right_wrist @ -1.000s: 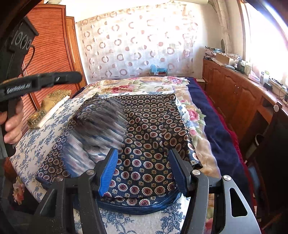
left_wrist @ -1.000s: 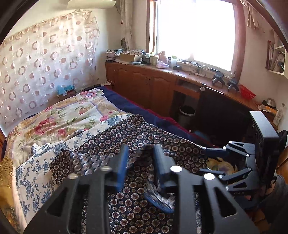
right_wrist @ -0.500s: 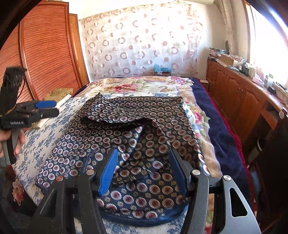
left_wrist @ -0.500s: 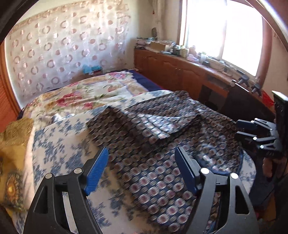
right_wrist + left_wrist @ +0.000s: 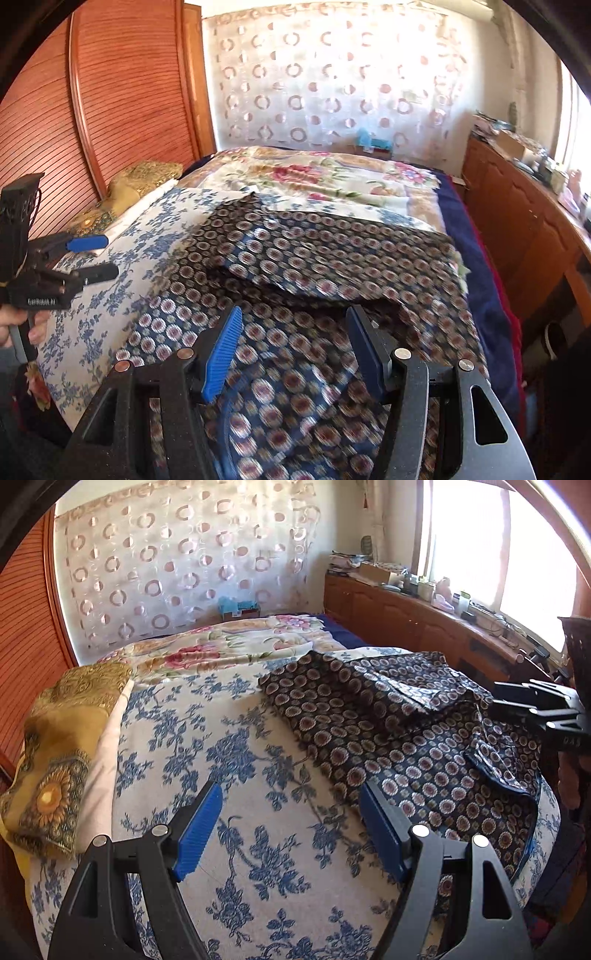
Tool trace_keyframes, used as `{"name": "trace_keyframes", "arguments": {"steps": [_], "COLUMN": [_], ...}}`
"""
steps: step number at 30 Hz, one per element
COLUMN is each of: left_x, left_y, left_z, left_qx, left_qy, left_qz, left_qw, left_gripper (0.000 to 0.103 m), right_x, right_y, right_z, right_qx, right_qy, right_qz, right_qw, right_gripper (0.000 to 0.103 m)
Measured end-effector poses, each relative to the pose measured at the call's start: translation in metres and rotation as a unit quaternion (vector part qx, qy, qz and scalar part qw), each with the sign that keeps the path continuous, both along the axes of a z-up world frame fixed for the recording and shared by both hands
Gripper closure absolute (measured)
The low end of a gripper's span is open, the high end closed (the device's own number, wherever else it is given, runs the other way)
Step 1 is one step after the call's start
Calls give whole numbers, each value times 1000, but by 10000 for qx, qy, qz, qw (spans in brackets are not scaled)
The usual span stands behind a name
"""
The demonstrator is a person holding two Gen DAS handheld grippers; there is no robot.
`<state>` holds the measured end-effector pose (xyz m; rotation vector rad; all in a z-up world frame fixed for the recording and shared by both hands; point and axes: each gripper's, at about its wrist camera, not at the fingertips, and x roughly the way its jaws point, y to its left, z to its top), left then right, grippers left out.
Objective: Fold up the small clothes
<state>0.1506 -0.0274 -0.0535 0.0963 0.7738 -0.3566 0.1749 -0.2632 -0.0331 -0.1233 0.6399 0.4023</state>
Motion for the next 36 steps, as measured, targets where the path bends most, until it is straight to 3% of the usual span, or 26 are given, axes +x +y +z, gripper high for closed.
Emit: {"name": "trace_keyframes", "arguments": {"steps": [8,13,20,21,22,23,24,25,36], "left_x": [-6,-5,-4,-4,-4,-4,-5,-5,-7], "left_y": [8,13,18,18,18,17,17,17,10], "left_z": [-6,-5,-7,-7,-7,-8,-8,-9,-10], "left_qx": [-32,-33,18,8,7,8,7,2,-24], "left_qy": [0,-68,-126,-120,-117,-115,-114,-112,-131], "left_qz": [144,278,395,390,385,383,379,373,301], "left_qw": [9999,9996,9991,9992,9992,9992,9992,9992,9995], "left_gripper": [26,26,26,26,26,26,26,26,26], "right_x": [49,76,104,106,107,109,111,113,144], "right_y": [34,51,70,73,75,74,73,70,-4], "right_z": [-7,-13,-27,-29,-29,-29,-28,-26,40], "right_qx": [-268,-62,-533,-602,-671,-759,-824,-832,-455], "right_qy": [323,579,777,785,785,777,749,700,80], "right_qz": [347,553,474,455,447,421,393,361,-682], "right_qw": [9985,9968,9944,9941,9936,9932,9930,9934,9966], "right_gripper": [42,42,42,46,63,73,95,100,101]}}
